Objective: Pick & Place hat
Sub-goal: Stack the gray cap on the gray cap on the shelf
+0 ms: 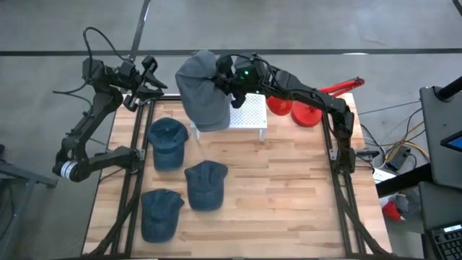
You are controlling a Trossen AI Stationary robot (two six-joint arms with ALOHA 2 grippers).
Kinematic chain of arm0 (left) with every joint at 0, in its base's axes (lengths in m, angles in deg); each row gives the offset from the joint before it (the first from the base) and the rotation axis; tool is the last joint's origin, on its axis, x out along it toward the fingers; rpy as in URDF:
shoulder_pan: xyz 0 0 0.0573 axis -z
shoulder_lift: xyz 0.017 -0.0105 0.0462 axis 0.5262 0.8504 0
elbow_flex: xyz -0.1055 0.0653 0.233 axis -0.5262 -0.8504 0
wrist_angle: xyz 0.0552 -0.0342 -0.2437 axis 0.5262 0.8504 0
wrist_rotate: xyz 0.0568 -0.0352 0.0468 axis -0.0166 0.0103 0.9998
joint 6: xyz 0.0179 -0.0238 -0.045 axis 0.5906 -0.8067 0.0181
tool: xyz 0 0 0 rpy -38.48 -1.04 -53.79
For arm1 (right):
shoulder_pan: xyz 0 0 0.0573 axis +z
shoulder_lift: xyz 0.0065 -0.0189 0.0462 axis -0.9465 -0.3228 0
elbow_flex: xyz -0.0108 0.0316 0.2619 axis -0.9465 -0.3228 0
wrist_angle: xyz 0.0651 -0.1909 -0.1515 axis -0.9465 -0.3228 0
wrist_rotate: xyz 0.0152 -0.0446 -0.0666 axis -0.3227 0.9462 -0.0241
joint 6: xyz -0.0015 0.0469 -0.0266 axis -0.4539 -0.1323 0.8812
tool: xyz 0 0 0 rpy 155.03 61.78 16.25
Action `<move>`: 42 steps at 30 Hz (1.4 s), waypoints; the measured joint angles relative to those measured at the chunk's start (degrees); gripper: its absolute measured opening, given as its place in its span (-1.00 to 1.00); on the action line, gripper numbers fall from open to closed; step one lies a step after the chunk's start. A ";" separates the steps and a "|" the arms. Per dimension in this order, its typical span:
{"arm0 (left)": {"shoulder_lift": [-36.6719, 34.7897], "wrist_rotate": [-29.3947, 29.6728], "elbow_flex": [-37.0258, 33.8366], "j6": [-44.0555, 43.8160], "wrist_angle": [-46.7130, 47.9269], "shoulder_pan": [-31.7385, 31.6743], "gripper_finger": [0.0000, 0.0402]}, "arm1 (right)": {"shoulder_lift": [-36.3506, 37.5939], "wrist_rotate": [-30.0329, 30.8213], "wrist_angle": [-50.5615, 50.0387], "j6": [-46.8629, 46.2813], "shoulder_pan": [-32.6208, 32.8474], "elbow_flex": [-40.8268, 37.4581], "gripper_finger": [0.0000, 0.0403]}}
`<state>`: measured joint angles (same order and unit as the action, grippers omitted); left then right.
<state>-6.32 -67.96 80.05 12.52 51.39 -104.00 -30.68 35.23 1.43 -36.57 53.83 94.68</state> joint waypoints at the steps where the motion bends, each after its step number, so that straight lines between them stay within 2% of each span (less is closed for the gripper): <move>1: 0.00 0.00 0.00 -0.04 0.00 0.00 -0.43 | 0.00 0.00 -0.65 -0.29 0.00 -0.01 -0.95; 12: -0.40 0.00 0.00 -0.49 0.00 0.00 -0.43 | -1.09 -2.32 -4.14 -1.00 -0.92 -0.20 -0.94; 29: -1.55 0.00 0.00 -0.60 -0.02 0.00 -0.43 | -1.09 -1.99 -3.84 3.41 -1.81 -0.55 -0.94; 42: -1.60 0.00 0.00 -0.60 -0.02 0.02 -0.43 | -2.10 -2.82 -1.96 2.62 -1.82 -0.57 -0.94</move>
<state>-7.91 -67.96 80.05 11.92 51.37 -103.98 -32.78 32.41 -0.52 -33.95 52.01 94.11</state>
